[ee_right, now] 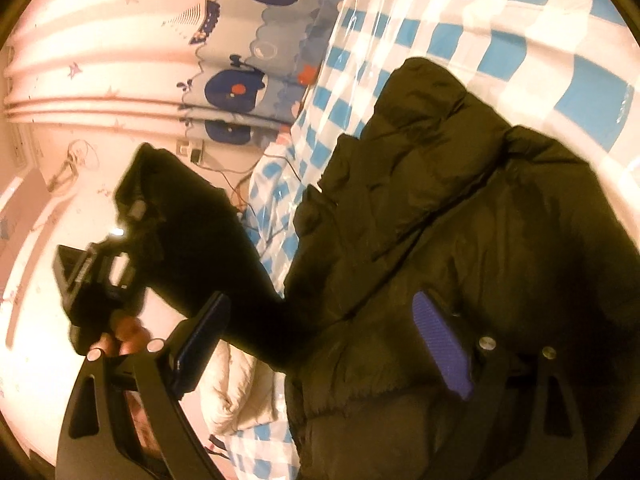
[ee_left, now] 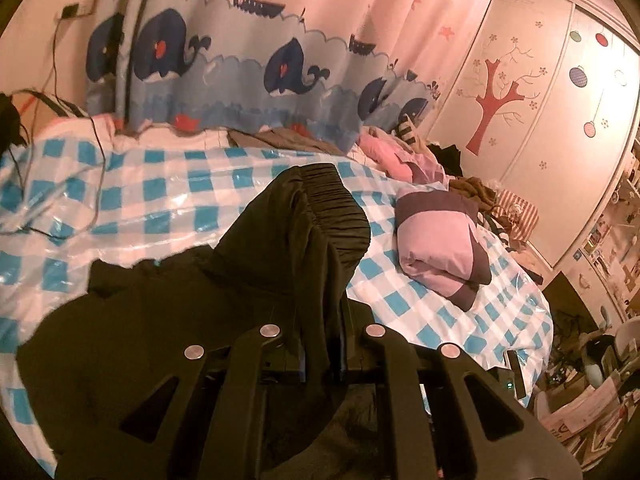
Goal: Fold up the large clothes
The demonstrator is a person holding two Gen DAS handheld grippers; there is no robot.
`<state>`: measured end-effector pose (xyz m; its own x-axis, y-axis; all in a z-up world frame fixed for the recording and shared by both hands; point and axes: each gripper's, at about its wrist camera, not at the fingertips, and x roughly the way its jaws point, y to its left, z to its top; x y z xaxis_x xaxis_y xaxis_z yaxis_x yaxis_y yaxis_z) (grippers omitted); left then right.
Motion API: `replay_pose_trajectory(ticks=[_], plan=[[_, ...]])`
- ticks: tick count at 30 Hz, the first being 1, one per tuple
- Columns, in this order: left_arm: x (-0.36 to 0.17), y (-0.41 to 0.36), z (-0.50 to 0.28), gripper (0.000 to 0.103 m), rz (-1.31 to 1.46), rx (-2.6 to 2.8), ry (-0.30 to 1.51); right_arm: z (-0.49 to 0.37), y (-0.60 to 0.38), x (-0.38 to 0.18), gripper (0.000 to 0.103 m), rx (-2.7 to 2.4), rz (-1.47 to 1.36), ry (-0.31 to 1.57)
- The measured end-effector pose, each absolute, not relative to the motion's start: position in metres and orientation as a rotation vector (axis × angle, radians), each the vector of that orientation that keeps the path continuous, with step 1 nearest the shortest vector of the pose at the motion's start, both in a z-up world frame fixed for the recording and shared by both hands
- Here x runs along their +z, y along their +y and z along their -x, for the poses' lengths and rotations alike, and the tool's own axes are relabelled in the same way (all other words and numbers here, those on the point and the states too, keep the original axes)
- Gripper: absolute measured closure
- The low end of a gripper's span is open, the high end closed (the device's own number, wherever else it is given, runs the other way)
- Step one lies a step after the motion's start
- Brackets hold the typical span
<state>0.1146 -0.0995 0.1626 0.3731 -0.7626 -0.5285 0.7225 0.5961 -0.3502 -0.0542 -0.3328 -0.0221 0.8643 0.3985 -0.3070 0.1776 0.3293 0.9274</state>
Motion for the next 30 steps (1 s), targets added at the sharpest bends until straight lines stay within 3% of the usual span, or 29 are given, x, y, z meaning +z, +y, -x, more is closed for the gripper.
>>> replay_pose_trajectory(ticks=[20, 30], plan=[[0.073, -0.176, -0.122, 0.094, 0.100, -1.017, 0.811, 0.072, -0.359, -0.030, 0.014, 0.138, -1.357, 0.482], [0.071, -0.202, -0.112, 0.094, 0.127, -1.080, 0.757, 0.076, -0.363, -0.035, 0.014, 0.144, -1.389, 0.475]])
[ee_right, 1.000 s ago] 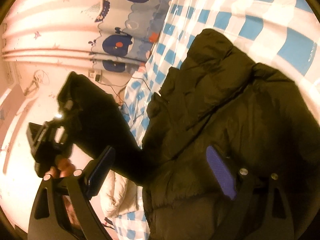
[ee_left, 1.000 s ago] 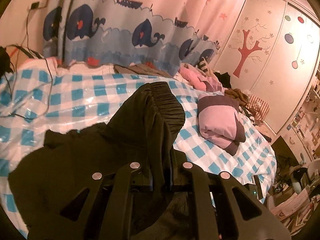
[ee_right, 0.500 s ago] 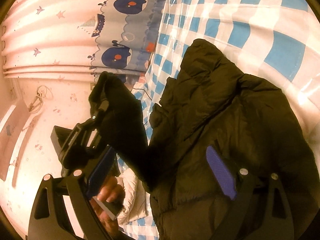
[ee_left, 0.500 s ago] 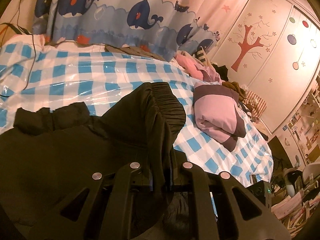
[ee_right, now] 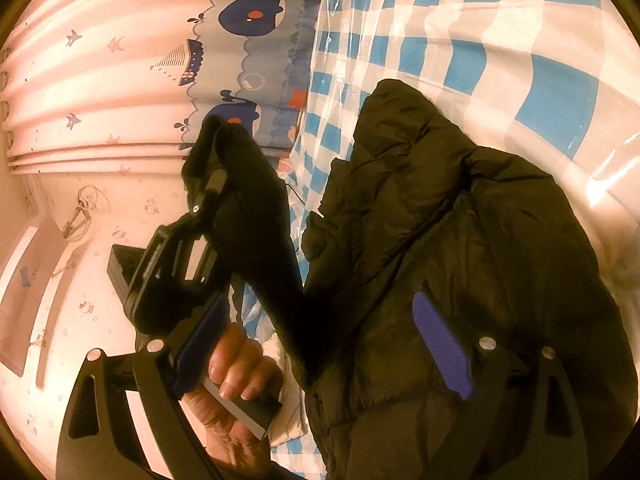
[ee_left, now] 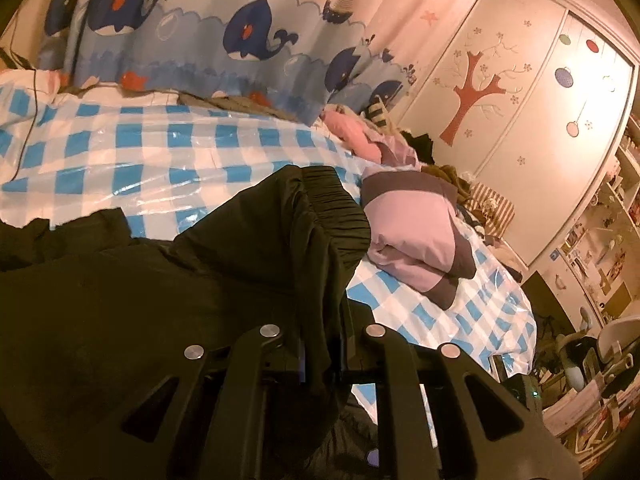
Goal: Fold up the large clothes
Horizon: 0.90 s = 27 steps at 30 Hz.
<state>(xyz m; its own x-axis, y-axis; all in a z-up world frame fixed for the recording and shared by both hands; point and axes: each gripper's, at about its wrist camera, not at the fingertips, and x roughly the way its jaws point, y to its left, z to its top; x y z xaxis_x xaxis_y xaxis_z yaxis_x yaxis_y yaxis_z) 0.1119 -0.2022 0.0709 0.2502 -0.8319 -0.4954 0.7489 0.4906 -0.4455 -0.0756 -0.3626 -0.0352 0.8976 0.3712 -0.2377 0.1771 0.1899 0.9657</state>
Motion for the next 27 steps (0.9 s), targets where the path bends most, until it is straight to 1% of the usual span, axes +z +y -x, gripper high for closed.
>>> replay_pose_trajectory(ticks=[10, 13, 14, 15, 16, 17, 18, 21, 25, 27], plan=[[0.004, -0.246, -0.119, 0.093, 0.021, -1.013, 0.916, 0.079, -0.364, -0.038, 0.014, 0.142, -1.413, 0.465], [-0.018, -0.257, -0.121, 0.091, -0.033, -0.966, 0.961, 0.078, -0.364, -0.038, 0.014, 0.143, -1.417, 0.468], [-0.025, -0.262, -0.120, 0.087, -0.063, -0.945, 0.975, 0.078, -0.364, -0.039, 0.014, 0.143, -1.419, 0.468], [-0.031, -0.266, -0.120, 0.075, -0.092, -0.921, 0.986, 0.078, -0.364, -0.039, 0.014, 0.143, -1.421, 0.469], [-0.037, -0.271, -0.121, 0.066, -0.122, -0.902, 1.008, 0.079, -0.365, -0.039, 0.014, 0.142, -1.423, 0.468], [-0.040, -0.274, -0.120, 0.049, -0.139, -0.891, 1.016, 0.079, -0.365, -0.039, 0.014, 0.141, -1.424, 0.467], [-0.041, -0.276, -0.117, 0.039, -0.164, -0.874, 1.010, 0.079, -0.365, -0.039, 0.014, 0.140, -1.426, 0.466], [-0.037, -0.284, -0.106, 0.026, -0.263, -0.842, 0.981, 0.080, -0.367, -0.039, 0.014, 0.133, -1.428, 0.463], [-0.010, -0.271, -0.092, 0.025, -0.292, -0.845, 0.934, 0.081, -0.370, -0.039, 0.014, 0.118, -1.430, 0.451], [0.015, -0.243, -0.083, 0.022, -0.256, -0.853, 0.884, 0.082, -0.371, -0.038, 0.014, 0.107, -1.428, 0.444]])
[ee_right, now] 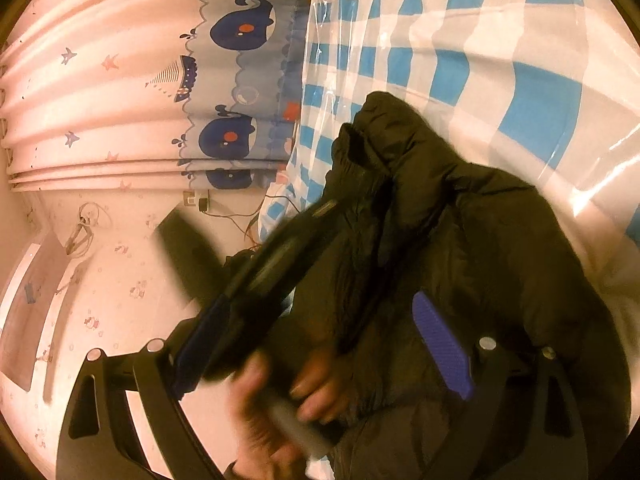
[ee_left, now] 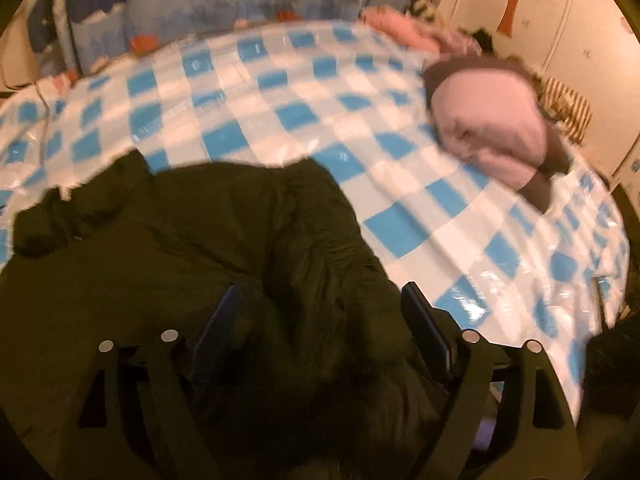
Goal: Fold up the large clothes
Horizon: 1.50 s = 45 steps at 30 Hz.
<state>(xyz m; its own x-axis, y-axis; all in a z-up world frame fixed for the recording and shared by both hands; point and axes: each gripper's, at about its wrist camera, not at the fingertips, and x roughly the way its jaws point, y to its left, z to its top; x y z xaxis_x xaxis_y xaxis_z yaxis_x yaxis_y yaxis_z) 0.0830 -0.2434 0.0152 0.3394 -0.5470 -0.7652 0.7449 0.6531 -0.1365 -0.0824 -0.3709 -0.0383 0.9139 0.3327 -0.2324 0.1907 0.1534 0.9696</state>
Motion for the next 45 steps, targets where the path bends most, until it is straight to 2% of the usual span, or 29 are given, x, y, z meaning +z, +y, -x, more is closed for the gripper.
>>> replay_pose_trajectory(ticks=[3, 5, 11, 13, 16, 19, 22, 26, 30, 34, 37, 42, 45], plan=[[0.044, -0.189, -0.077, 0.014, -0.177, -0.807, 0.824, 0.084, -0.371, -0.035, 0.014, 0.075, -1.393, 0.439], [0.056, -0.139, -0.079, 0.014, -0.107, -0.740, 0.793, 0.085, -0.370, -0.027, 0.014, 0.036, -1.324, 0.446], [0.041, 0.008, -0.114, 0.013, 0.203, -0.527, 0.824, 0.052, -0.337, 0.046, 0.014, -0.058, -0.817, 0.494], [0.042, 0.038, -0.125, 0.013, 0.239, -0.496, 0.801, 0.017, -0.317, 0.072, 0.013, -0.028, -0.575, 0.535], [0.044, 0.069, -0.146, 0.013, 0.259, -0.446, 0.752, -0.050, -0.298, 0.081, 0.013, 0.024, -0.355, 0.645], [0.029, 0.079, -0.170, 0.013, 0.318, -0.440, 0.779, -0.117, -0.293, 0.051, 0.013, 0.028, -0.208, 0.816], [0.005, 0.077, -0.187, 0.013, 0.314, -0.418, 0.822, -0.141, -0.305, 0.005, 0.013, -0.094, -0.104, 0.959], [-0.052, 0.068, -0.202, 0.013, 0.279, -0.399, 0.962, -0.127, -0.344, -0.071, 0.011, -0.103, -0.238, 1.108], [-0.050, 0.065, -0.195, 0.013, 0.233, -0.382, 0.967, -0.121, -0.351, -0.067, 0.011, -0.098, -0.261, 1.110], [-0.005, 0.064, -0.184, 0.013, 0.222, -0.405, 0.828, -0.111, -0.336, -0.018, 0.010, -0.085, -0.187, 0.935], [0.012, 0.054, -0.197, 0.013, 0.187, -0.396, 0.781, -0.123, -0.331, -0.003, 0.010, -0.114, -0.151, 0.867], [-0.015, 0.050, -0.240, 0.013, 0.217, -0.330, 0.871, -0.159, -0.347, -0.039, 0.010, -0.236, -0.108, 0.964], [-0.052, 0.051, -0.259, 0.013, 0.228, -0.311, 0.975, -0.169, -0.370, -0.073, 0.007, -0.229, -0.234, 1.036]])
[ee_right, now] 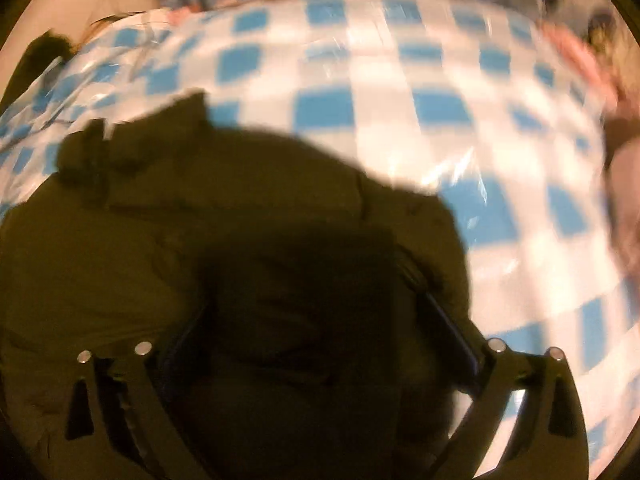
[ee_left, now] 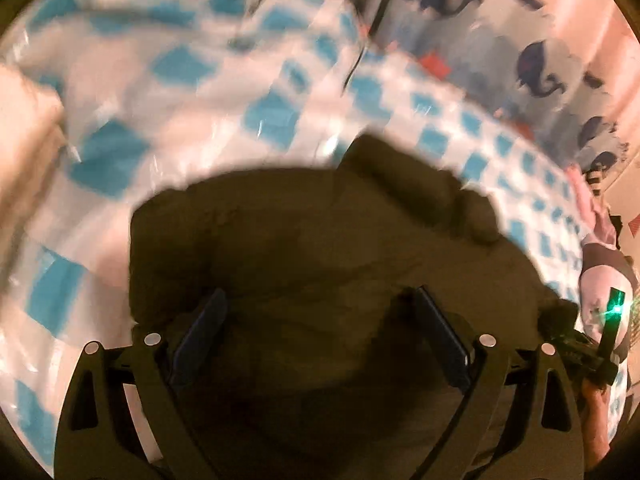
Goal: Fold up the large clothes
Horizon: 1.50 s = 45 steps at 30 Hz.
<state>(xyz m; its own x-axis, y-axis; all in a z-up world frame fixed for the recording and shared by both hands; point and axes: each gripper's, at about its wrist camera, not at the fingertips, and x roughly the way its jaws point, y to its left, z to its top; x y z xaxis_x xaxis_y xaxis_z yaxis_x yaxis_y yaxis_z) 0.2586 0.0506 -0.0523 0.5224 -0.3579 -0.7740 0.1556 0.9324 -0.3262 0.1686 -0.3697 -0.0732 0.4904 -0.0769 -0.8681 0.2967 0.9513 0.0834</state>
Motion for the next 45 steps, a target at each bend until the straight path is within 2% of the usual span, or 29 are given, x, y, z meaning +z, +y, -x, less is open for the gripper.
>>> replay_pose_trajectory(ticks=[5, 11, 15, 18, 21, 29, 37, 45], plan=[[-0.050, 0.052, -0.247, 0.013, 0.217, -0.311, 0.976, -0.153, -0.380, -0.059, 0.008, -0.201, -0.313, 1.035], [-0.015, 0.071, -0.200, 0.013, 0.229, -0.386, 0.876, -0.100, -0.376, 0.002, 0.008, -0.072, -0.318, 0.863], [-0.029, 0.074, -0.189, 0.013, 0.195, -0.374, 0.914, -0.106, -0.353, -0.029, 0.008, -0.017, -0.187, 1.024], [-0.055, 0.079, -0.193, 0.013, 0.186, -0.345, 0.986, -0.106, -0.363, -0.068, 0.007, -0.020, -0.244, 1.125], [-0.065, 0.074, -0.192, 0.013, 0.147, -0.318, 1.019, -0.100, -0.365, -0.066, 0.007, -0.044, -0.277, 1.120], [-0.013, 0.085, -0.116, 0.013, 0.009, -0.292, 0.901, -0.019, -0.357, -0.023, 0.007, -0.038, -0.279, 1.045], [0.015, 0.100, -0.023, 0.013, -0.157, -0.215, 0.801, 0.076, -0.371, -0.048, 0.007, -0.056, -0.449, 1.102], [0.007, 0.107, 0.039, 0.012, -0.271, -0.138, 0.781, 0.145, -0.368, -0.049, 0.007, -0.025, -0.634, 1.061]])
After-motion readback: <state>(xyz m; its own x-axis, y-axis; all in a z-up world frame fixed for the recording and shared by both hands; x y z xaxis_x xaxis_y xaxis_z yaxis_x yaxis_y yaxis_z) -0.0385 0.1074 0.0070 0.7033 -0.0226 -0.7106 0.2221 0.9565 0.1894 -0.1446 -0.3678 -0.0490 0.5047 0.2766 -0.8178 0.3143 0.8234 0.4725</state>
